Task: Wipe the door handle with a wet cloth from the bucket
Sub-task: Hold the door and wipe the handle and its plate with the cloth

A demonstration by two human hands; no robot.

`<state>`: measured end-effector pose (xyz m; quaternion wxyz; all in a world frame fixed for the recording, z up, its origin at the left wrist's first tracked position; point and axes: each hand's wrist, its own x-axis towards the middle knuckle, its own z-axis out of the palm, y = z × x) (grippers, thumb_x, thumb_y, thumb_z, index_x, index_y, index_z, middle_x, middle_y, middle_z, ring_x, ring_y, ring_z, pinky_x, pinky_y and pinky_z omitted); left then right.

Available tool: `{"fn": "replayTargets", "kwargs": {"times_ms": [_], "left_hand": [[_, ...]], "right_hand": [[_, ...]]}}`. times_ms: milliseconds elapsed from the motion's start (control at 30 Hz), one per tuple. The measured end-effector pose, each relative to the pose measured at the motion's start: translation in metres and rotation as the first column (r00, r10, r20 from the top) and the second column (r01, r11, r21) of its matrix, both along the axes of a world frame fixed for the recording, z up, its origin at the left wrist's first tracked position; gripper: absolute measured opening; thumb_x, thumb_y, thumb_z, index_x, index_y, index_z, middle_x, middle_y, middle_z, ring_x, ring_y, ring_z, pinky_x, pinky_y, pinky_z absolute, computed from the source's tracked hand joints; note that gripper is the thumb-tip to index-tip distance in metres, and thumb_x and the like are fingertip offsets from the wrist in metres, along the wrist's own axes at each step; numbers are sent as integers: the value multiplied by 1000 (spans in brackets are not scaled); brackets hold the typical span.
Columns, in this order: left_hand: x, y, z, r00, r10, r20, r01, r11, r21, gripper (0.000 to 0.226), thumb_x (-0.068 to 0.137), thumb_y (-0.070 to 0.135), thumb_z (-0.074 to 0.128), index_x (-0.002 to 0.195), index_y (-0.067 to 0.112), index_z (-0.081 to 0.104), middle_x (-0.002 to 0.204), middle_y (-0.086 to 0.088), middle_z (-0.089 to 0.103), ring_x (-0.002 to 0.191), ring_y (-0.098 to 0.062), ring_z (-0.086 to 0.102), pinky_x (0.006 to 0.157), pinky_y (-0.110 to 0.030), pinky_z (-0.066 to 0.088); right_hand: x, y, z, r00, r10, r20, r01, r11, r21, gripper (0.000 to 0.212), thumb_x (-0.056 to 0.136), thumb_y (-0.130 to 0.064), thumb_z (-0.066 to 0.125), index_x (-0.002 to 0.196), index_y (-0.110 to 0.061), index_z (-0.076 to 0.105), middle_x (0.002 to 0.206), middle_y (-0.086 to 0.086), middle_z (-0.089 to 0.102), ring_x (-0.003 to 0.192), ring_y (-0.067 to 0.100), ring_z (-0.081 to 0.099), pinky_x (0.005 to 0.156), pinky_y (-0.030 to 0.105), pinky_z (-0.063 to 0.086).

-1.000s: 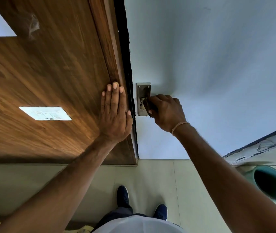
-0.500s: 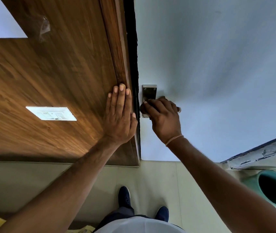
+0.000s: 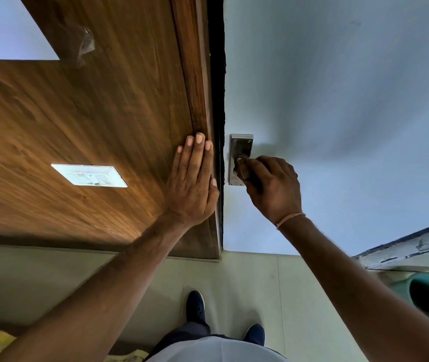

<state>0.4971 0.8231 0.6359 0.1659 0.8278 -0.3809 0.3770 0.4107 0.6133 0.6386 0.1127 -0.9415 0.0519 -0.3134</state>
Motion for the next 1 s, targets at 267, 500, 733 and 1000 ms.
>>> {"fn": "replayTargets", "kwargs": {"times_ms": [267,500,733,1000], "left_hand": [[-1,-3,-1,1000,10,1,-10,1000,-16,72,102,24,41,166,-1,19,174,-20,16,166,-35,11,134,-55,21],[-1,-7,-2,1000,17,21,-17,999,-30,73,103,25,41,166,-2,16,173,-20,15,166,-34,7,135,-54,17],[-2,-9,-2,1000,13,16,-12,999,-43,76,103,26,41,167,0,11,174,-19,13,166,-33,5,135,-54,17],[-5,-9,-1,999,36,12,-35,998,-45,77,102,25,43,167,0,12,174,-19,13,167,-32,5,135,-54,18]], "right_hand": [[22,22,-4,993,98,-72,-114,957,-265,29,96,-19,57,121,-22,71,124,9,66,112,36,59,96,48,45],[16,2,-1,983,119,-140,-158,936,-316,38,99,-18,53,135,-21,62,133,10,62,114,35,57,97,46,45],[-8,-29,3,978,-58,-201,-5,954,-299,34,101,-32,51,129,-14,58,107,10,62,93,33,54,80,44,40],[7,2,15,932,-31,-362,-65,966,-250,48,92,-25,58,138,-13,53,111,14,63,100,37,58,87,48,49]]}}
